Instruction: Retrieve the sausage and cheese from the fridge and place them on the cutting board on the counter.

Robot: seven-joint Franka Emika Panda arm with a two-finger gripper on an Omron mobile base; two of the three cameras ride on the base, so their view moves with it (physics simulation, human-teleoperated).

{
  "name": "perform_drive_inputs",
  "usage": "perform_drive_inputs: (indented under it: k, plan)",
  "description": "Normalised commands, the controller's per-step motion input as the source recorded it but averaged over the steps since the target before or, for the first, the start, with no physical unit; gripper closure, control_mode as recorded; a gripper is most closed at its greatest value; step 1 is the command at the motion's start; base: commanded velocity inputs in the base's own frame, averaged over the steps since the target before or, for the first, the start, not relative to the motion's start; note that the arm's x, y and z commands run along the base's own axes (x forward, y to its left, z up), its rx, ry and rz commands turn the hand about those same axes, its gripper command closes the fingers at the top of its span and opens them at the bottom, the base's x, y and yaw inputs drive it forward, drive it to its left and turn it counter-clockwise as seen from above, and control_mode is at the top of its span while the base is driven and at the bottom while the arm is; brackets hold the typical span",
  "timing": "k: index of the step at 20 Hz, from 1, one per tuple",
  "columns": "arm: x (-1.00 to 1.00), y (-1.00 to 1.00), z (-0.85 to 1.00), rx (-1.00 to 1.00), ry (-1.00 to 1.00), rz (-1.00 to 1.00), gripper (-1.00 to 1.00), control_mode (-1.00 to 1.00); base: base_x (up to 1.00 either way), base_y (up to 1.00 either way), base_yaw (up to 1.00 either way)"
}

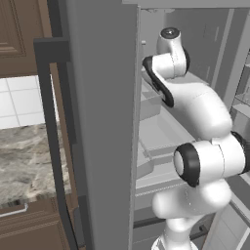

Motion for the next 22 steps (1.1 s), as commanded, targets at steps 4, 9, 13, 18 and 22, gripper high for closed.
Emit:
perform_drive_inputs:
  k: [4, 9, 13, 18, 22]
  plan:
    - [0.62, 0.0, -0.11, 0.0, 0.0, -0.05, -1.0, -1.0, 0.0, 0.0, 0.0]
    - [0.35, -0.09, -0.21, 0.0, 0.01, -0.03, -1.0, -1.0, 0.0, 0.0, 0.0]
    - [0.01, -0.48, -0.3, 0.0, 0.01, -0.05, 1.0, -1.0, 0.0, 0.0, 0.0]
    - [0.02, -0.37, -0.19, 0.0, 0.04, -0.03, 1.0, -1.0, 0.0, 0.0, 0.0]
    - [0.01, -0.01, 0.0, 0.0, 0.01, -0.01, 1.0, -1.0, 0.0, 0.0, 0.0]
